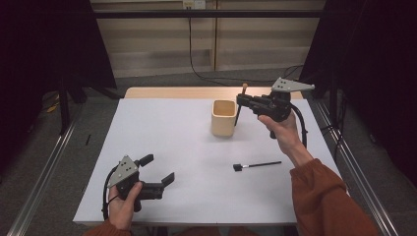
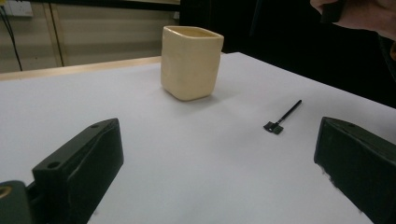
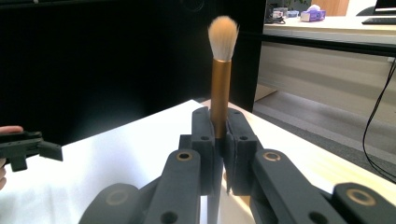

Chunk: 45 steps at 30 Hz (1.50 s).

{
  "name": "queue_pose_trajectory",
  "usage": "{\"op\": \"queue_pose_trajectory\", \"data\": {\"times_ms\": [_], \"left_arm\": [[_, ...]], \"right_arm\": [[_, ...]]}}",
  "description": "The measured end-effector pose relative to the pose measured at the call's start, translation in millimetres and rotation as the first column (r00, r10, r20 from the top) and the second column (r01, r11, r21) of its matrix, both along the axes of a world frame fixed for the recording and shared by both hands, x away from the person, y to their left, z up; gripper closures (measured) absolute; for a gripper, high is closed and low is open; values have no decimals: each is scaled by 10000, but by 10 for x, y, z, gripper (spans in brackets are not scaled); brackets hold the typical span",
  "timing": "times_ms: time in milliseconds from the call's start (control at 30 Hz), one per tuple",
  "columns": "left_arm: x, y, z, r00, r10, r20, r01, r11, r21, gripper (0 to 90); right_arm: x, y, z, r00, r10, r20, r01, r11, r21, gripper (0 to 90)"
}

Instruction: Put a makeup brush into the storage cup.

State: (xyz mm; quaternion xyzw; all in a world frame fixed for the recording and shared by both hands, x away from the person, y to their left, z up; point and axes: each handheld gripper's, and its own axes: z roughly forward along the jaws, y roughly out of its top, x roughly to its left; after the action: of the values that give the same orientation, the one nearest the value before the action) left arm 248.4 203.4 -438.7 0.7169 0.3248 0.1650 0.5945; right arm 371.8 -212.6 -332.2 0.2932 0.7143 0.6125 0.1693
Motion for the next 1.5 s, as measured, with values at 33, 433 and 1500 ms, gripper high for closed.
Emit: {"op": "queue_pose_trajectory", "data": {"times_ms": [33, 433, 1500], "left_arm": [[-1, 2, -3, 10000, 20, -30, -20, 10000, -26, 14], [-11, -7, -17, 9999, -93, -120, 94, 9999, 100, 15], [-36, -1, -16, 10000, -98, 11, 98, 9995, 295, 12]], "right_arm": [[18, 10, 26, 10000, -52, 63, 53, 10000, -54, 839], [203, 124, 108, 9991, -343, 263, 340, 9994, 107, 839], [688, 297, -17, 9955, -947, -91, 939, 9931, -706, 839]]}}
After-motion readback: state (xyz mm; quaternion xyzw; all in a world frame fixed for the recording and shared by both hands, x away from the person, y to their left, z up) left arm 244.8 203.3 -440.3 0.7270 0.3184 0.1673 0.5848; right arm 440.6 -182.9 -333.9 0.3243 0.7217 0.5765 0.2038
